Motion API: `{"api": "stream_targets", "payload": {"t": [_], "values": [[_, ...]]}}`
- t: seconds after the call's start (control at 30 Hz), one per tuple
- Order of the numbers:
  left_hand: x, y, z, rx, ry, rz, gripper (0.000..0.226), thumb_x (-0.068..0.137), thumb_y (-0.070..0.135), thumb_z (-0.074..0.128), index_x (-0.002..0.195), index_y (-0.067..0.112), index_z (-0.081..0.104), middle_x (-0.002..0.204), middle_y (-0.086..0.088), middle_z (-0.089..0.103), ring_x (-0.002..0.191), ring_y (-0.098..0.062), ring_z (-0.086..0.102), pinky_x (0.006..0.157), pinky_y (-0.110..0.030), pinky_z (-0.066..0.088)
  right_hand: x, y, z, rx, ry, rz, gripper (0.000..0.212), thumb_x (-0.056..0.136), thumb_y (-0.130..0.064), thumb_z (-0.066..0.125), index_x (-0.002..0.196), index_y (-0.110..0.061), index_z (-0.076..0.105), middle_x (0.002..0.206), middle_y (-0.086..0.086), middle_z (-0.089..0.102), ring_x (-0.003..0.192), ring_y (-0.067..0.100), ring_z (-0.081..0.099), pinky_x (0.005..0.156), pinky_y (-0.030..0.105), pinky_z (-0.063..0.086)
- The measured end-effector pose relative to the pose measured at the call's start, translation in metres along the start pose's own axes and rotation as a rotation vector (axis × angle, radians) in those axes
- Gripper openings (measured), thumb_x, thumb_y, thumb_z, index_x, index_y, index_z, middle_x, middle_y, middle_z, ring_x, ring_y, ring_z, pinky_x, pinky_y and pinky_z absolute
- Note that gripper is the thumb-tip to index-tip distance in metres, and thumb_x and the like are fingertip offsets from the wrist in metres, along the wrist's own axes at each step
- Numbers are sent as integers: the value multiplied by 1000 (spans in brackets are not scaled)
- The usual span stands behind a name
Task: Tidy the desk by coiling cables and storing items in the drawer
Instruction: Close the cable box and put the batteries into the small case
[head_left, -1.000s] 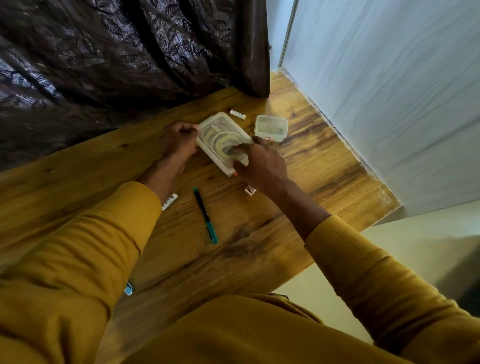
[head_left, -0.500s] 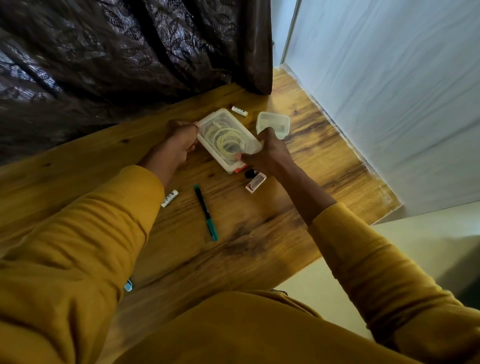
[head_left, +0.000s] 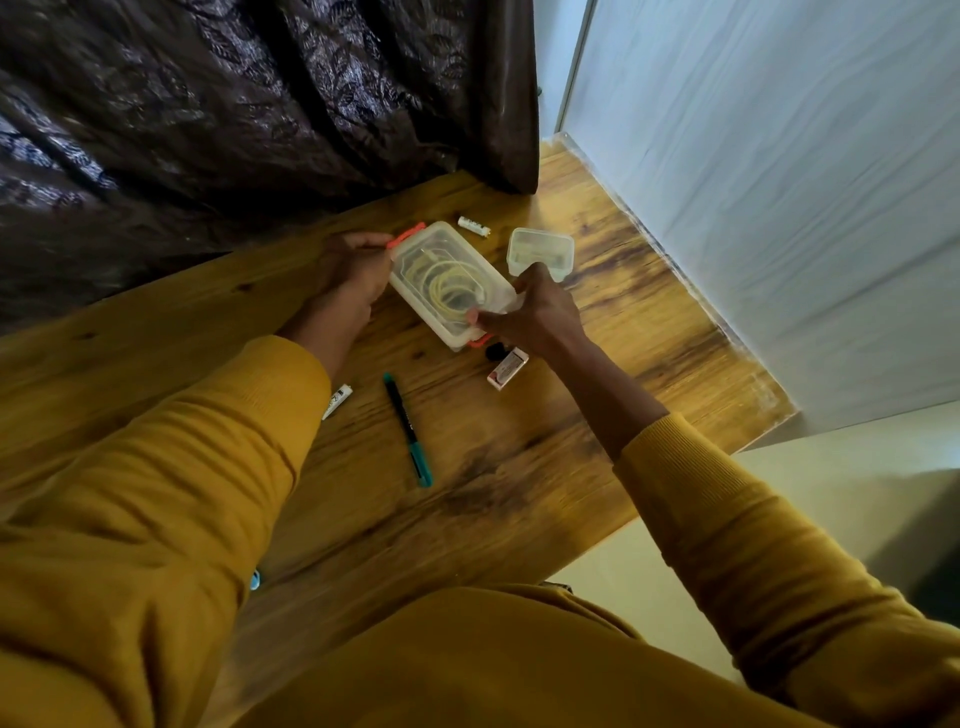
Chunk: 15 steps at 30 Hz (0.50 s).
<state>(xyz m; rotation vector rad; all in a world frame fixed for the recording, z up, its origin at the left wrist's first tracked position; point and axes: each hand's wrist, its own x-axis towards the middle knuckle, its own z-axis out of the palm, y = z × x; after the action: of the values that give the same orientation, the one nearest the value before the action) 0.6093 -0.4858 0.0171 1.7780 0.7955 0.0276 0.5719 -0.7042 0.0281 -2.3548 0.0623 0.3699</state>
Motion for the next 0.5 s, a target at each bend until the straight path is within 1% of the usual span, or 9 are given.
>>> {"api": "stream_targets", "payload": {"t": [0.1,0.17,0.23,0.3,0.33,0.37,0.43,0.5], "values": [[-3,0,0,34,8,47,24,101,17,66,124,23,73,112,6,65,100,-9,60,81,-24,49,-4,-3,3,-11,65,-49,72,75,-44,90,123,-17,43,106,-3,58,96,21,63,73,43,59],[-1,-1,0,65,26,67,25,102,18,66,124,25,73,118,6,69,99,-7,59,80,-23,48,-8,-5,5,0,94,-77,68,79,-39,88,126,-15,45,107,-3,57,97,23,64,75,45,60],[-1,-2,1,87,34,81,26,102,17,65,126,25,73,123,6,69,100,-5,58,80,-21,47,-9,-4,5,56,90,-72,60,85,-30,83,130,-14,47,113,2,60,99,26,68,77,47,62],[1,-4,0,97,38,96,27,103,16,64,127,24,72,120,7,66,101,-5,56,80,-21,48,-9,-2,1,112,40,-49,57,86,-19,79,134,-14,48,122,9,64,100,30,71,78,50,64],[2,-5,0,108,36,104,27,102,16,65,126,24,72,121,7,67,101,-6,58,79,-20,49,-9,-1,-3,109,4,-55,58,84,-15,79,134,-13,51,122,11,66,99,31,71,79,51,63],[3,-5,-1,126,41,118,26,101,17,67,125,25,73,123,7,69,103,-7,61,79,-20,51,-9,-1,-7,79,-31,-79,56,82,-11,79,131,-10,54,115,13,69,97,32,72,79,53,63],[4,-5,-1,175,54,139,25,99,20,69,122,28,75,127,5,72,109,-11,67,88,-26,56,-10,0,-13,-2,-110,-127,47,80,-2,79,124,-5,62,101,15,73,92,32,72,82,53,61],[7,-6,1,209,57,148,25,100,19,67,122,27,76,128,3,72,112,-14,68,92,-29,57,-10,2,-14,-48,-148,-133,39,81,5,74,118,-6,66,96,13,73,91,30,72,82,52,62]]}}
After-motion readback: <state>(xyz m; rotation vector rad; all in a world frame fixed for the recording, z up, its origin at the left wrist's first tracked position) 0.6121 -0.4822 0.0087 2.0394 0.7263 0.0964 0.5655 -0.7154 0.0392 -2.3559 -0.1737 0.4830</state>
